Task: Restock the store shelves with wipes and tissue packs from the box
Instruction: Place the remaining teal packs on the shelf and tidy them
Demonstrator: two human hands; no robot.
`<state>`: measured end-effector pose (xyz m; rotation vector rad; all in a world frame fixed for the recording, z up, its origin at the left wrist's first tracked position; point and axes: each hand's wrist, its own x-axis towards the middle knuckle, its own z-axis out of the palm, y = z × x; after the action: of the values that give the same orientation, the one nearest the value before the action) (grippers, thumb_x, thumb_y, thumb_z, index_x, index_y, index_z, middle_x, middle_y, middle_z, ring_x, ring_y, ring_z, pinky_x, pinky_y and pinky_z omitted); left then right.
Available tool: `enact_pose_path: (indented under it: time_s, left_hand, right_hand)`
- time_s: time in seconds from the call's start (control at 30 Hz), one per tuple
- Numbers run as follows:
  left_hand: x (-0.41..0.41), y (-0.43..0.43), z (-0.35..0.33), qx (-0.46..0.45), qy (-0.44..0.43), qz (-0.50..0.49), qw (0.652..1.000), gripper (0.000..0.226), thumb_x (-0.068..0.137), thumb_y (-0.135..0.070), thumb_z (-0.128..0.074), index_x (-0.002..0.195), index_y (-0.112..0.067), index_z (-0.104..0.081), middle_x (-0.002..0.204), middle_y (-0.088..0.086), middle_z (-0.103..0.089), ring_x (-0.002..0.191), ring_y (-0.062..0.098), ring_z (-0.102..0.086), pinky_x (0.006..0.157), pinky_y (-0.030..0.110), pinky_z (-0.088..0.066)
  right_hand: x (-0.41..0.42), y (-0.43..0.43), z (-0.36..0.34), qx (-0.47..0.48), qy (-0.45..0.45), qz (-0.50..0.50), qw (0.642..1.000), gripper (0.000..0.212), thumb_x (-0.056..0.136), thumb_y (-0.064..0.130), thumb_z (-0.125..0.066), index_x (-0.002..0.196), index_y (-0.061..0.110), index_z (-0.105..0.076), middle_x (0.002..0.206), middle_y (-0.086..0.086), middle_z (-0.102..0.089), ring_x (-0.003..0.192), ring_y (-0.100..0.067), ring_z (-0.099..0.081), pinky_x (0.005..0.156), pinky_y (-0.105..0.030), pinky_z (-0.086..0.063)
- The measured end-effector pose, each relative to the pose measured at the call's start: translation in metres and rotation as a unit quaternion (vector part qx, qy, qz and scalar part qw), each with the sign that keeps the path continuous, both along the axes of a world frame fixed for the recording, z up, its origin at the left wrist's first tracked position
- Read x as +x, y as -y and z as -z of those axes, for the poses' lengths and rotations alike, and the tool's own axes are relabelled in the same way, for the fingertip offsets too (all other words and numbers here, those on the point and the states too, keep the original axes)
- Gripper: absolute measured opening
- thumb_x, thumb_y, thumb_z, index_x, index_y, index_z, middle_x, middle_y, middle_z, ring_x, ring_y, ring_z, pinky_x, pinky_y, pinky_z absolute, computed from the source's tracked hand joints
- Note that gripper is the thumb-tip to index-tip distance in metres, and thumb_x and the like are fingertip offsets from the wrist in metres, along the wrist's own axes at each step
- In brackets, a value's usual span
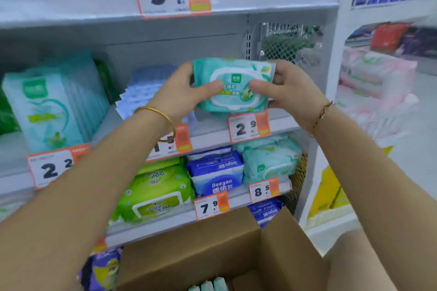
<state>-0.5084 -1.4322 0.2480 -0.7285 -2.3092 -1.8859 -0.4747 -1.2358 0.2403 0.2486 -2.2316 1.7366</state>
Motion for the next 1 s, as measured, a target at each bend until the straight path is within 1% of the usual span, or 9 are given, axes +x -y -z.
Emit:
enact_pose_path:
  time_s: [0.17, 0.27, 0.43, 0.53, 0.63, 0.7, 0.77, 0.87, 1.0]
  left_hand:
    - [-0.068, -0.026, -0.021, -0.035, -0.088, -0.1, 0.99, 0.057, 0.072, -0.009, -0.076, 0.123, -0.001, -0.051, 0.114, 0.013, -0.062, 0.101, 0.023, -0.06, 0.095, 0.036, -0.05]
    - [-0.104, -0.041, -0.018, -0.099, -0.139, -0.182, 0.968, 0.052, 0.072, -0.019, -0.076, 0.119, -0.005, -0.058, 0.118, 0.017, -0.062, 0.097, 0.022, -0.06, 0.088, 0.025, -0.047]
    - [-0.145, -0.059, -0.012, -0.182, -0.102, -0.24, 0.948, 0.043, 0.079, -0.018, -0.071, 0.117, -0.003, -0.059, 0.117, 0.017, -0.063, 0.105, 0.031, -0.061, 0.082, 0.028, -0.046]
    - [-0.154, -0.063, -0.005, -0.236, -0.025, -0.236, 0.942, 0.044, 0.082, -0.015, -0.066, 0.122, -0.001, -0.053, 0.123, 0.019, -0.059, 0.109, 0.034, -0.06, 0.092, 0.037, -0.05]
    - [-0.154, -0.062, 0.002, -0.338, 0.022, -0.223, 0.914, 0.043, 0.089, -0.008, -0.055, 0.13, 0.001, -0.045, 0.129, 0.02, -0.054, 0.115, 0.036, -0.056, 0.097, 0.039, -0.048]
    - [-0.15, -0.061, 0.002, -0.352, 0.035, -0.213, 0.911, 0.038, 0.092, -0.003, -0.046, 0.129, 0.003, -0.044, 0.13, 0.023, -0.052, 0.116, 0.038, -0.055, 0.098, 0.041, -0.047]
    - [-0.14, -0.061, -0.002, -0.359, 0.032, -0.214, 0.908, 0.038, 0.094, -0.002, -0.041, 0.131, 0.003, -0.041, 0.131, 0.024, -0.051, 0.118, 0.038, -0.053, 0.1, 0.039, -0.045]
    - [-0.11, -0.057, -0.008, -0.355, -0.046, -0.222, 0.907, 0.041, 0.095, -0.005, -0.04, 0.136, 0.0, -0.036, 0.128, 0.024, -0.054, 0.118, 0.036, -0.052, 0.095, 0.034, -0.04]
    - [-0.017, -0.038, 0.019, -0.067, -0.21, -0.131, 0.967, 0.04, 0.089, -0.005, -0.046, 0.128, -0.01, -0.046, 0.116, 0.006, -0.058, 0.111, 0.016, -0.057, 0.093, 0.019, -0.044]
  right_hand:
    - [-0.064, -0.011, -0.024, 0.088, -0.104, 0.1, 0.986, 0.067, 0.076, 0.024, -0.075, 0.134, 0.009, -0.045, 0.129, -0.009, -0.058, 0.117, -0.023, -0.056, 0.103, -0.042, -0.044]
    - [-0.103, -0.021, -0.023, 0.144, -0.086, 0.127, 0.978, 0.061, 0.082, 0.026, -0.071, 0.135, 0.01, -0.045, 0.134, -0.007, -0.054, 0.12, -0.022, -0.053, 0.103, -0.038, -0.043]
    - [-0.147, -0.03, -0.015, 0.166, -0.039, 0.117, 0.978, 0.054, 0.086, 0.019, -0.066, 0.135, 0.006, -0.045, 0.131, -0.013, -0.055, 0.12, -0.027, -0.052, 0.102, -0.039, -0.043]
    - [-0.157, -0.032, -0.008, 0.206, 0.046, 0.087, 0.974, 0.042, 0.093, 0.02, -0.056, 0.131, 0.004, -0.048, 0.124, -0.013, -0.058, 0.113, -0.027, -0.057, 0.086, -0.028, -0.046]
    - [-0.163, -0.033, 0.002, 0.201, 0.176, 0.068, 0.961, 0.041, 0.098, 0.028, -0.042, 0.13, 0.003, -0.049, 0.117, -0.013, -0.059, 0.08, -0.02, -0.058, 0.067, -0.025, -0.045]
    - [-0.163, -0.034, 0.002, 0.211, 0.19, 0.084, 0.955, 0.038, 0.1, 0.03, -0.035, 0.118, 0.003, -0.054, 0.103, -0.017, -0.061, 0.06, -0.008, -0.049, 0.053, -0.015, -0.04]
    - [-0.151, -0.031, -0.003, 0.19, 0.182, 0.103, 0.959, 0.039, 0.101, 0.032, -0.031, 0.112, 0.003, -0.054, 0.098, -0.015, -0.058, 0.064, -0.012, -0.051, 0.055, -0.019, -0.042]
    - [-0.122, -0.03, -0.012, 0.196, 0.07, 0.16, 0.965, 0.045, 0.101, 0.031, -0.033, 0.128, -0.001, -0.05, 0.128, -0.019, -0.055, 0.112, -0.028, -0.055, 0.09, -0.028, -0.042]
    - [-0.035, -0.002, 0.007, 0.026, -0.215, 0.159, 0.963, 0.018, 0.091, 0.018, -0.048, 0.107, 0.021, -0.057, 0.106, -0.007, -0.063, 0.094, -0.02, -0.061, 0.081, -0.026, -0.049]
